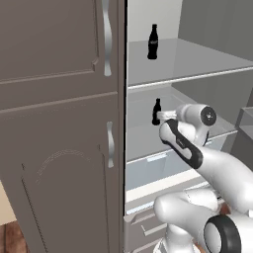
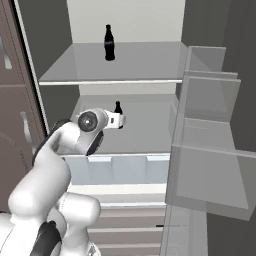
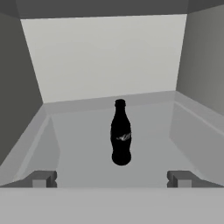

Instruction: Open the fridge, grab two sodas, and place both sodas inside the bowl with ice on the dining counter.

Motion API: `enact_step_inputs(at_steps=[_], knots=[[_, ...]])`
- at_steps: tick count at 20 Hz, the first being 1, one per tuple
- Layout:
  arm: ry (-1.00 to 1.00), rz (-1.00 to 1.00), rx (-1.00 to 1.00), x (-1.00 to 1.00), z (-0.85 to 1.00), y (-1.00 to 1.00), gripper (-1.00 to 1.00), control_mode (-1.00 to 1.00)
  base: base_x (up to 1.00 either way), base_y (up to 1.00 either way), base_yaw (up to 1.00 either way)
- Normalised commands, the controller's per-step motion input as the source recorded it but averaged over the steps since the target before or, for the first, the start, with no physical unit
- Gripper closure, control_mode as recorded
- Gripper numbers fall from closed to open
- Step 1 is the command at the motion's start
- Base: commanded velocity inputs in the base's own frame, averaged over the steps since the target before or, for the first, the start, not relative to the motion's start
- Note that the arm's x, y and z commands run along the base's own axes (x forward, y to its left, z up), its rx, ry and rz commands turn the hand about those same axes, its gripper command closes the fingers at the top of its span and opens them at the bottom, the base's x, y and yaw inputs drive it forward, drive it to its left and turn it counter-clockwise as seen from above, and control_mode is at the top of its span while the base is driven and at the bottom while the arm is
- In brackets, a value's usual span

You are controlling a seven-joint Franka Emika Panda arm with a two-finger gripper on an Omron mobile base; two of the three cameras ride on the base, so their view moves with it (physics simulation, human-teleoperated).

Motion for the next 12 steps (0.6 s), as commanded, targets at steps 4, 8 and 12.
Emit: enact_step_inputs(at_steps=[4,8,12], knots=[[0.0,0.0,-0.02,0.36,0.0,-0.25,-1.0,-1.0,0.0,0.0,0.0],[0.0,0.0,-0.01,0.37,0.0,-0.16,-1.0,-1.0,0.0,0.0,0.0],[0.0,0.0,-0.02,0.17,-0.05,0.0,-1.0,-1.0,0.0,0.0,0.0]])
